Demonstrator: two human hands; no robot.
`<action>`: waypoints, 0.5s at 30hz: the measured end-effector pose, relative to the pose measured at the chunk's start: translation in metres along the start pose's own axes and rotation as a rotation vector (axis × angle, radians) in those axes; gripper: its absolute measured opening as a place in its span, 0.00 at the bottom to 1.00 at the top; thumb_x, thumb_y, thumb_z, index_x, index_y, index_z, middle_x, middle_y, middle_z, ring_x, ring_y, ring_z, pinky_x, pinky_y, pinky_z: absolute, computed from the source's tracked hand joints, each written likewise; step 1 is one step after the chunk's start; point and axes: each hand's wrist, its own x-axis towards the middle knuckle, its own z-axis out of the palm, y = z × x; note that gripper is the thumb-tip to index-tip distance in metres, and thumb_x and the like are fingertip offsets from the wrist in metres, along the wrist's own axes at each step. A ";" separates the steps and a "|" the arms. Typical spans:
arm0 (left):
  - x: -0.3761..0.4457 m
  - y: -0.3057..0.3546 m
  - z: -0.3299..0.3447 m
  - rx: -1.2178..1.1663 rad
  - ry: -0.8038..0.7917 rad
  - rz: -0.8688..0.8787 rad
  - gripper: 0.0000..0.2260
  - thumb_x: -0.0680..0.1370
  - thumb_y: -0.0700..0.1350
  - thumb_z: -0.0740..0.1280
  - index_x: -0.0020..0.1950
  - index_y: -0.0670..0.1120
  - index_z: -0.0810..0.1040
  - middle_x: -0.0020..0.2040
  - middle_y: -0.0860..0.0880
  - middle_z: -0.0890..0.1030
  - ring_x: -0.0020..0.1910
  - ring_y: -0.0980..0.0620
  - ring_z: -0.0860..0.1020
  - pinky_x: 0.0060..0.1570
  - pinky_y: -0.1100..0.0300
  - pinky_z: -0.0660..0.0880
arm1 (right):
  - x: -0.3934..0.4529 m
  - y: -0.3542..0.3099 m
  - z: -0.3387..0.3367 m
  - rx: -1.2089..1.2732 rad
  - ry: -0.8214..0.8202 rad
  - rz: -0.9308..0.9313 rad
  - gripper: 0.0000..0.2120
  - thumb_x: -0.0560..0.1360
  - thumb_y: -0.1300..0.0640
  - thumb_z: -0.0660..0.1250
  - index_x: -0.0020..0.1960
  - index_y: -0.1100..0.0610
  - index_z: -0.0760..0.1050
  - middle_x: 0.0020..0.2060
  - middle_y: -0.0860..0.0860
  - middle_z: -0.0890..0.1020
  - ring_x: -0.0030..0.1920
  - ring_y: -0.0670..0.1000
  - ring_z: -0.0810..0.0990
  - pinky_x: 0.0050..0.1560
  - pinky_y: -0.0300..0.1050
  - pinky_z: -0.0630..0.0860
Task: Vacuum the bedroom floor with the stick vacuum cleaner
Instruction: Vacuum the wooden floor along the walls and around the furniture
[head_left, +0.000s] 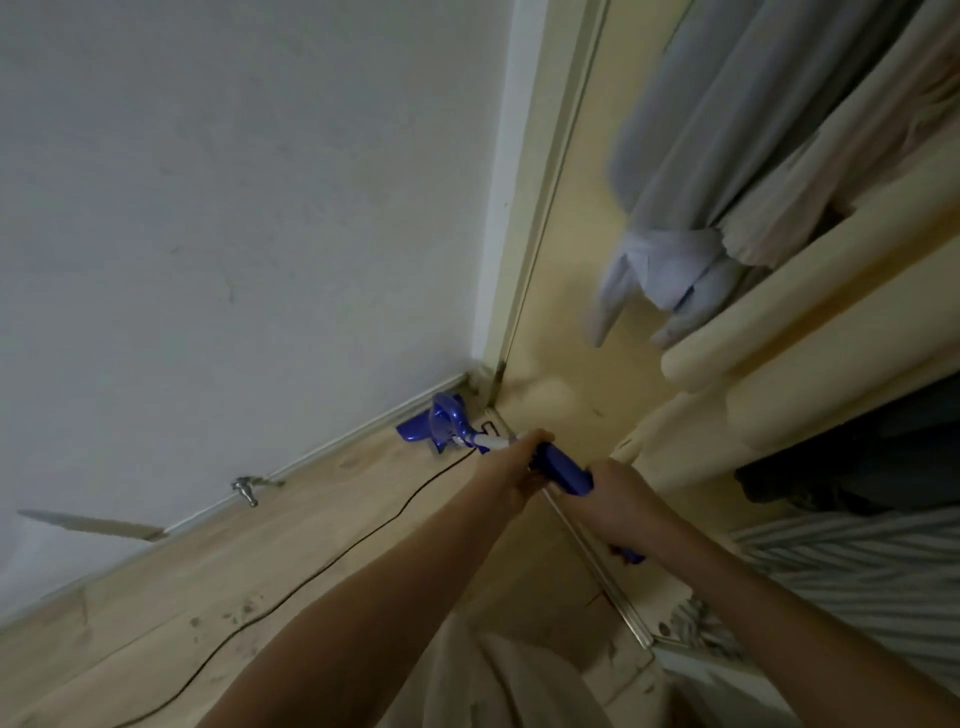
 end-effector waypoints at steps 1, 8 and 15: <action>-0.002 0.006 0.003 -0.008 -0.012 -0.008 0.15 0.75 0.38 0.69 0.56 0.39 0.67 0.44 0.43 0.74 0.40 0.49 0.76 0.36 0.58 0.78 | 0.000 -0.003 -0.006 -0.014 -0.006 0.009 0.12 0.77 0.50 0.65 0.53 0.58 0.71 0.35 0.53 0.75 0.27 0.51 0.74 0.25 0.41 0.72; -0.005 0.033 0.016 -0.019 -0.063 -0.074 0.16 0.74 0.38 0.71 0.58 0.38 0.70 0.43 0.42 0.75 0.39 0.49 0.77 0.26 0.57 0.78 | -0.010 -0.039 -0.046 -0.091 -0.061 0.036 0.12 0.79 0.52 0.63 0.54 0.60 0.71 0.33 0.53 0.73 0.26 0.50 0.71 0.23 0.39 0.69; 0.001 0.059 0.018 -0.001 -0.028 -0.064 0.29 0.73 0.37 0.71 0.71 0.39 0.63 0.44 0.42 0.77 0.40 0.48 0.78 0.25 0.60 0.77 | 0.008 -0.053 -0.056 -0.002 -0.136 0.032 0.15 0.78 0.52 0.64 0.58 0.62 0.70 0.30 0.56 0.74 0.23 0.51 0.73 0.23 0.41 0.72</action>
